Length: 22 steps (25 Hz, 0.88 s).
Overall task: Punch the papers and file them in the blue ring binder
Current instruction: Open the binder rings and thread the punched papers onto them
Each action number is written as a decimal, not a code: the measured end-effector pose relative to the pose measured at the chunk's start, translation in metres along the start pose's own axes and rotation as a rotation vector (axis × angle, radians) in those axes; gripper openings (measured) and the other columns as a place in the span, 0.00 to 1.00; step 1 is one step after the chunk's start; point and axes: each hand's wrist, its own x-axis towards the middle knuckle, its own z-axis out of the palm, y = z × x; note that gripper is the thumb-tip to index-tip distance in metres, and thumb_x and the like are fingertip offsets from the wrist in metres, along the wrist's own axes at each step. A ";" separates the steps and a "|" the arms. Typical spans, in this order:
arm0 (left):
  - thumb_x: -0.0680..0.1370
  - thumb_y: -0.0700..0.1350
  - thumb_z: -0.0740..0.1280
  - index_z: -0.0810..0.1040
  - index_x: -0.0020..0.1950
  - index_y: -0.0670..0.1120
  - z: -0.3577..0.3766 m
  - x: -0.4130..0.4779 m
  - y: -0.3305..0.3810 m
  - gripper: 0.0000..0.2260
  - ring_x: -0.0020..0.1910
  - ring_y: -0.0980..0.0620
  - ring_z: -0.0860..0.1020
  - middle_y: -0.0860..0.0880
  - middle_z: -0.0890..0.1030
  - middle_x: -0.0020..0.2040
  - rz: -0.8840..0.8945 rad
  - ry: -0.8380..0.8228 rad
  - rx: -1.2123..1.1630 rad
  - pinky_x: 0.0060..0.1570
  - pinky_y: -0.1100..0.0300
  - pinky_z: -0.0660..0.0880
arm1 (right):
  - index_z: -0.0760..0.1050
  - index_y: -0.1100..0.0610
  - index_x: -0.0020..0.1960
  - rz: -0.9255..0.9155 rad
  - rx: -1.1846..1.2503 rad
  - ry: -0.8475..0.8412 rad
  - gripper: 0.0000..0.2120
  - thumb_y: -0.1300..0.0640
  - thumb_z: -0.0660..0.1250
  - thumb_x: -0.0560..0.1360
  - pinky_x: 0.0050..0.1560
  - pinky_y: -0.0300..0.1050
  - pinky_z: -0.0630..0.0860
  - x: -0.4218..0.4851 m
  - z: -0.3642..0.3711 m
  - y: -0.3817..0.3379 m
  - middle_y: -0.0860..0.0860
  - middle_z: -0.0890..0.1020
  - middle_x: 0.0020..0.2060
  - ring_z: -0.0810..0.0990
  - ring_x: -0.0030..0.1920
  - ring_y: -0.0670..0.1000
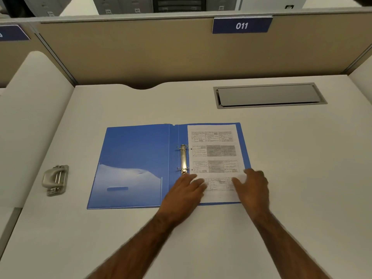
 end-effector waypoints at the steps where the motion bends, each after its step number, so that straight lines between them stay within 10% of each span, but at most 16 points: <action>1: 0.77 0.46 0.71 0.78 0.64 0.47 0.003 0.000 0.002 0.16 0.63 0.45 0.76 0.48 0.80 0.63 0.009 -0.031 0.008 0.66 0.50 0.71 | 0.74 0.58 0.62 0.077 -0.027 -0.036 0.23 0.44 0.72 0.75 0.58 0.57 0.78 -0.003 -0.006 0.010 0.58 0.77 0.57 0.75 0.59 0.60; 22: 0.84 0.53 0.58 0.68 0.77 0.50 0.018 -0.004 0.012 0.21 0.76 0.49 0.66 0.51 0.68 0.77 -0.234 -0.248 -0.099 0.74 0.54 0.61 | 0.68 0.61 0.66 0.012 -0.358 0.014 0.33 0.34 0.61 0.77 0.57 0.46 0.77 -0.033 0.014 0.005 0.56 0.75 0.58 0.74 0.58 0.53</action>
